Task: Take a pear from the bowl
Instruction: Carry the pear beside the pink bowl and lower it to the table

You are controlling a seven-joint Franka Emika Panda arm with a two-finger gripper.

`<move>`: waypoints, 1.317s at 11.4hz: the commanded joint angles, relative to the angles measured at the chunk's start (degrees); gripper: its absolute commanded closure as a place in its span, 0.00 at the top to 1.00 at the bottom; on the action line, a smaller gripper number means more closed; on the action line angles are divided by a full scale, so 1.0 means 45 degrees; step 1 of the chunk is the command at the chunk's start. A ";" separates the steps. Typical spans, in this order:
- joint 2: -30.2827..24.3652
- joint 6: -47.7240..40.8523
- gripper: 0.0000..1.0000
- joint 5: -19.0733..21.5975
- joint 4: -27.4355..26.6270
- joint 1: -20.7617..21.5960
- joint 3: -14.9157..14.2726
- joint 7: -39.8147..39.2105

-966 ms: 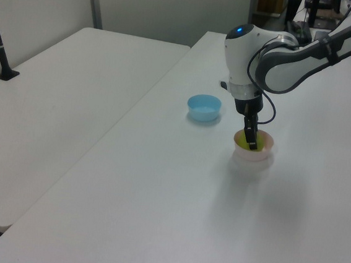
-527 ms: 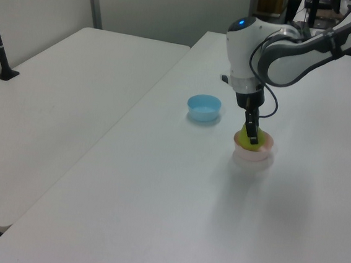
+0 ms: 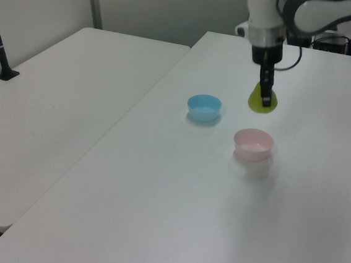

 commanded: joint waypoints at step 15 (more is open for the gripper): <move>0.3401 0.3811 0.39 0.0082 -0.0074 -0.3823 -0.0511 -0.3134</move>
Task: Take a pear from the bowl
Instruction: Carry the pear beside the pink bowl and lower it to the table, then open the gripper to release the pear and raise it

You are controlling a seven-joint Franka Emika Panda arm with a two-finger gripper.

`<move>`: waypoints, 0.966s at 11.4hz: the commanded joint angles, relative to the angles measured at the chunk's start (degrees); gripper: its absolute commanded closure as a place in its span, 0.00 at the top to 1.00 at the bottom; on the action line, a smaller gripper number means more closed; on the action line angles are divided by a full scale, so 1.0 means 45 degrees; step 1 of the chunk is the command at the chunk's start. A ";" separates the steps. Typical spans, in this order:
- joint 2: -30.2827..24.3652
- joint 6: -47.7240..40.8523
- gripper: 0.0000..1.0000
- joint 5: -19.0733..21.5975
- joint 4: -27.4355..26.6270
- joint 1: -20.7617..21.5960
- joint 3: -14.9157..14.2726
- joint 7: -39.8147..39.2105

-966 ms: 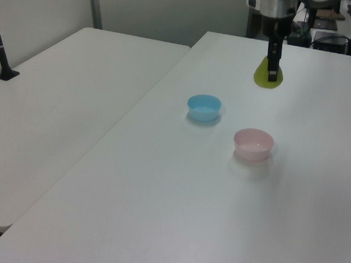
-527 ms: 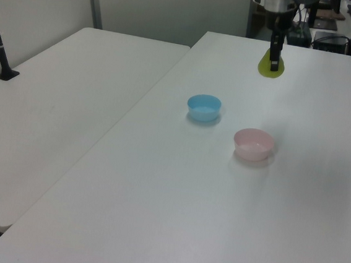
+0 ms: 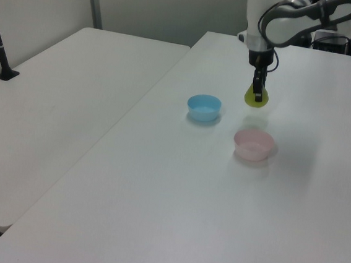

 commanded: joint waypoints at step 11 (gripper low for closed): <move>-0.2917 -0.2640 1.00 0.0092 0.0292 0.0935 0.0093 0.1418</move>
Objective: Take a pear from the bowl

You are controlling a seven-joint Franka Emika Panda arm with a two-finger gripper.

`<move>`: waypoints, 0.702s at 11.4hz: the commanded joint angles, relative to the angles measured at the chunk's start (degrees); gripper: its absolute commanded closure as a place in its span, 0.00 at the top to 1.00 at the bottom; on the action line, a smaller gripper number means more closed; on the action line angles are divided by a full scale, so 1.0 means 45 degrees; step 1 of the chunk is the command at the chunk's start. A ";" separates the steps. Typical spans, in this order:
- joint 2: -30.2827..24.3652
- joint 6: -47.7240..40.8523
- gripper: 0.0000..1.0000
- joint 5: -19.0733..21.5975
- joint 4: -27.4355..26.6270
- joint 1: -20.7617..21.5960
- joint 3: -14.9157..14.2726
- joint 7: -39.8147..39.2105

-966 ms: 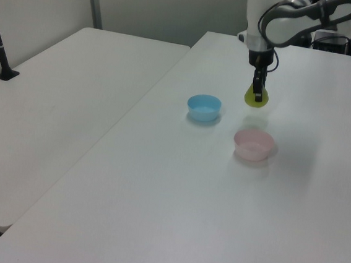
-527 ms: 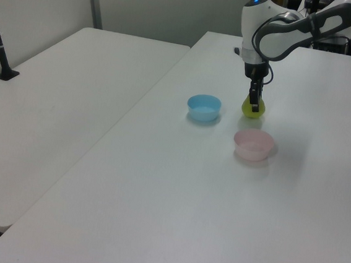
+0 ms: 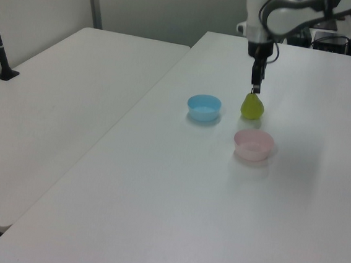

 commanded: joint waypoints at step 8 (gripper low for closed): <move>-0.3634 -0.2779 1.00 0.0346 -0.0143 0.1400 -0.0156 0.2567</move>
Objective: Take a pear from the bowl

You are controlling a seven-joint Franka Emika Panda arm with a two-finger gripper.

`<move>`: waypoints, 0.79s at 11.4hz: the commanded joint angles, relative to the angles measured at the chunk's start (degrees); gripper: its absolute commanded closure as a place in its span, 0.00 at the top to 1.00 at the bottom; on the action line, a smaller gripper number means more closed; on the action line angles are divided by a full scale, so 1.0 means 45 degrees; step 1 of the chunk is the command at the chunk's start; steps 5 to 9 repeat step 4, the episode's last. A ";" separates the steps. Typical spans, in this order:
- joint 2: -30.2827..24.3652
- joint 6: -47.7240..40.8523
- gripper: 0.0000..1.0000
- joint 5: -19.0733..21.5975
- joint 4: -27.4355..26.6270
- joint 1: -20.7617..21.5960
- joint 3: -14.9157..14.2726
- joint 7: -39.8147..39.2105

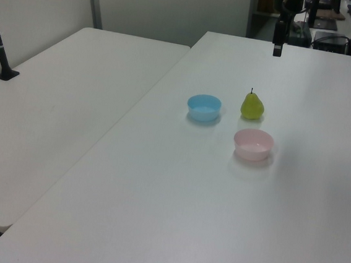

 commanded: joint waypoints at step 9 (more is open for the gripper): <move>-0.0324 -0.0314 1.00 0.0223 -0.0173 0.0092 -0.0190 0.0341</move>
